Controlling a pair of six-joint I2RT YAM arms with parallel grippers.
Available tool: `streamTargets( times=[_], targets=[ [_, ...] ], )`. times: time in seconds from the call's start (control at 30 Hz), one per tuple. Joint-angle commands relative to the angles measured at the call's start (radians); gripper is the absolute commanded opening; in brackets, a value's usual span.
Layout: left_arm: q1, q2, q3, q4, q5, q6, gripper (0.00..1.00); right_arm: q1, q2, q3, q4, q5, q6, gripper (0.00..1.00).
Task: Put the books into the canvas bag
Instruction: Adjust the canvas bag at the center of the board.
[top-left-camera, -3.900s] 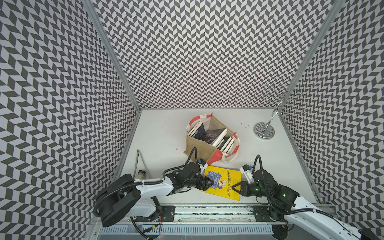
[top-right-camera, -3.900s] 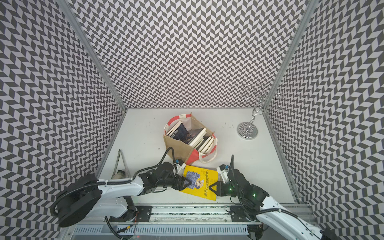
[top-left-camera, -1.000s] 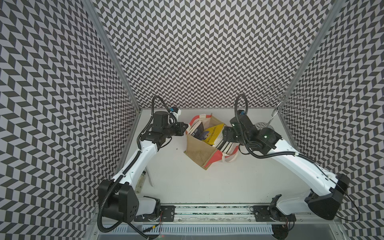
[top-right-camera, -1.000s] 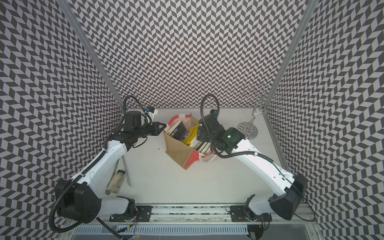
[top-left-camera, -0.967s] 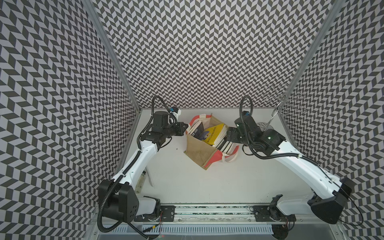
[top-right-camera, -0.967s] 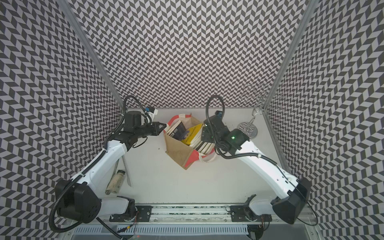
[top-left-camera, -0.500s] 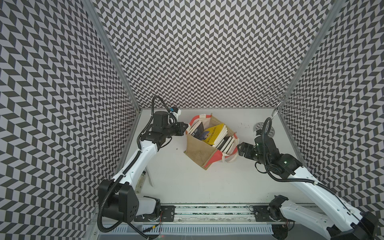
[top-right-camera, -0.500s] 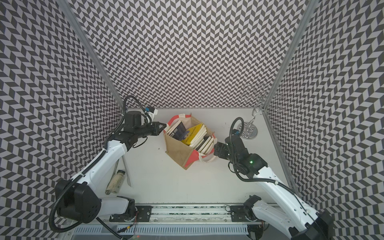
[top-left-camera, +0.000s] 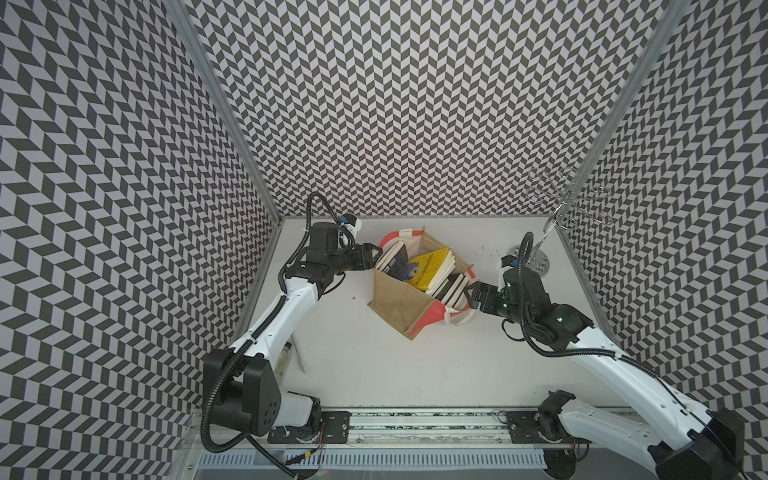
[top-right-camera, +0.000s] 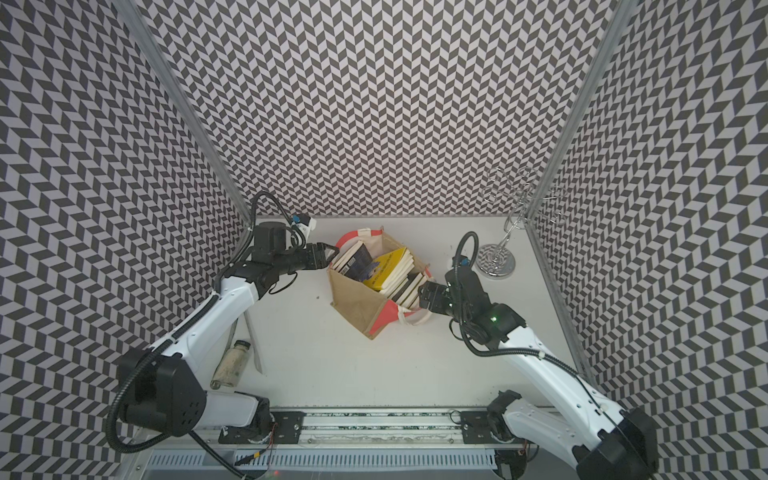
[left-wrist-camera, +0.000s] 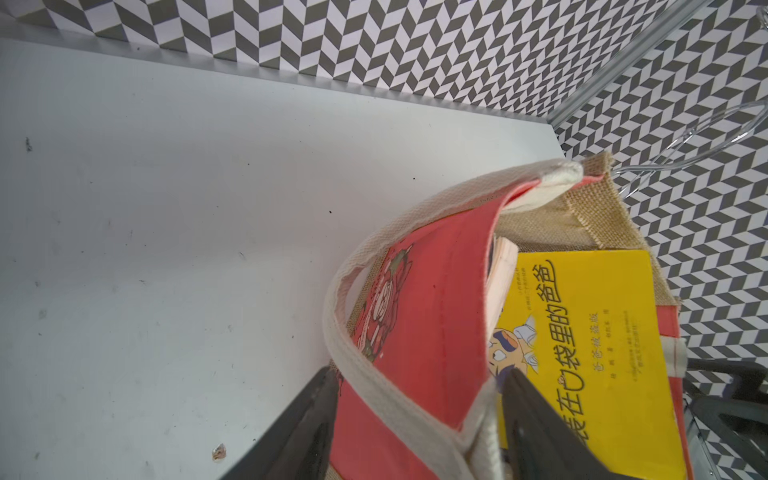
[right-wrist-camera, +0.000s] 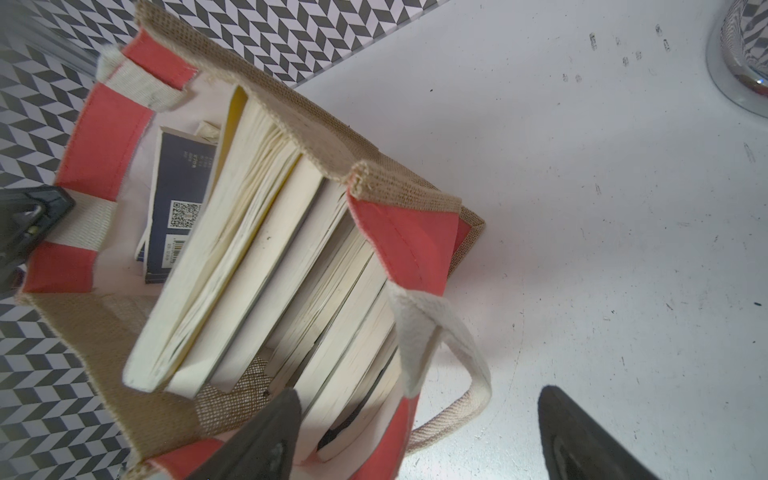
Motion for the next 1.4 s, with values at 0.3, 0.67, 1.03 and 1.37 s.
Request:
streamTargets(
  times=[0.3,0.67,1.03,1.37],
  targets=[
    [0.006,-0.074,0.049,0.004,-0.032,0.055,0.8,-0.003,-0.065,0.016,0.041,-0.023,-0.094,0.91],
    [0.001,-0.155,0.057,0.022,-0.018,0.1,0.9,0.002,-0.104,-0.025,0.055,-0.044,-0.092,0.93],
    [0.0,-0.174,0.081,0.0,-0.012,0.082,0.95,0.002,-0.1,0.04,-0.015,-0.041,-0.138,0.94],
    [0.015,-0.253,-0.06,0.027,-0.185,-0.079,1.0,0.003,-0.075,0.158,-0.115,0.014,-0.136,0.95]
  ],
)
